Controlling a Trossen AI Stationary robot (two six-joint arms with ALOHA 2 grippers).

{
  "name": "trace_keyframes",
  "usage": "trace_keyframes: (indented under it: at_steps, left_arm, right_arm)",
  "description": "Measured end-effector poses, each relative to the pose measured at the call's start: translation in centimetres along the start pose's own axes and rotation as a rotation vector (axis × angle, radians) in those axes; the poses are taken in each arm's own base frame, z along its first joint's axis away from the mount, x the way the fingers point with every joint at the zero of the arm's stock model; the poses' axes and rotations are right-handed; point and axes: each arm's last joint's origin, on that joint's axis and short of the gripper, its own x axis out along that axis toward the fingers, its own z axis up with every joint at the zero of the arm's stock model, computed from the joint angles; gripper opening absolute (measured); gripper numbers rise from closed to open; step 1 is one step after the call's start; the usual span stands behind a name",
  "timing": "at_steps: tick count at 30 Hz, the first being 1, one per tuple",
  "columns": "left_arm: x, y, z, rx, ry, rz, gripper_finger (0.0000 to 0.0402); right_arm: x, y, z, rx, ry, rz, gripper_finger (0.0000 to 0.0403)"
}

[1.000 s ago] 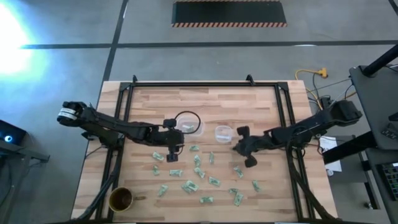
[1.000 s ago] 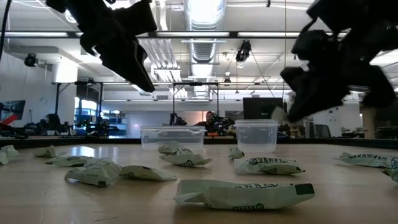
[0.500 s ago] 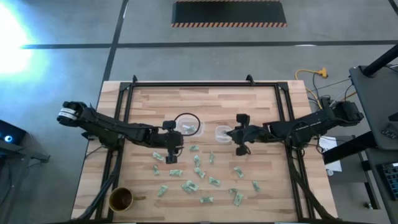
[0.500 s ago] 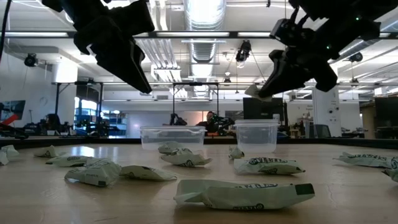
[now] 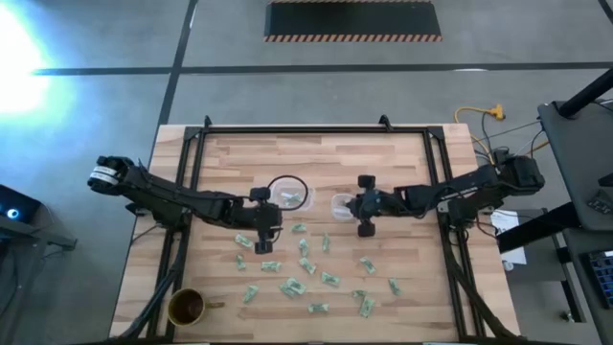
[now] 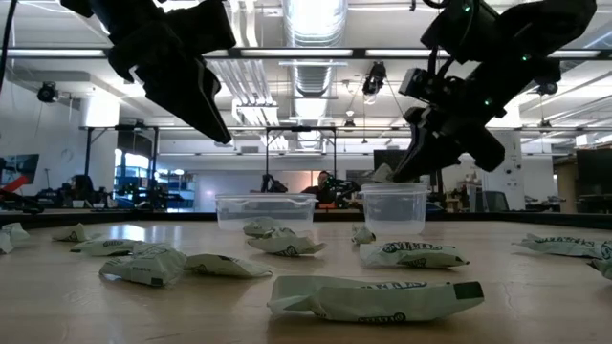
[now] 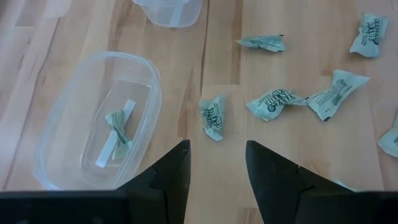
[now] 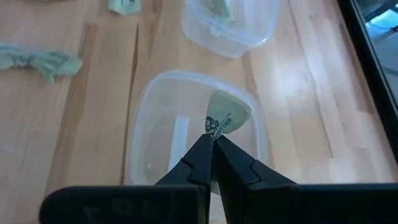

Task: Pick and place items into bin
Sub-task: Put the green stevia packet into the right transparent bin, then put the green stevia packet into the left transparent bin

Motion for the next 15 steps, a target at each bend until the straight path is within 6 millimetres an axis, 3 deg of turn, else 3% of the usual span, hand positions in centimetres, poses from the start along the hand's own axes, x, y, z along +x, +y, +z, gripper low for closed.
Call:
trace_keyframes:
  at_steps: [6,15]
  left_arm:
    - [-0.01,-0.02,0.00,0.000,-0.001,-0.001,0.0138]
    - [-0.04,-0.14,-0.02,0.002,-0.001,-0.004,0.0138]
  right_arm:
    - [-0.05,-0.08,0.37,0.001,-0.012,-0.001,0.0019]
    - [-0.04,-0.04,0.32,0.025,-0.010,0.016,0.0103]
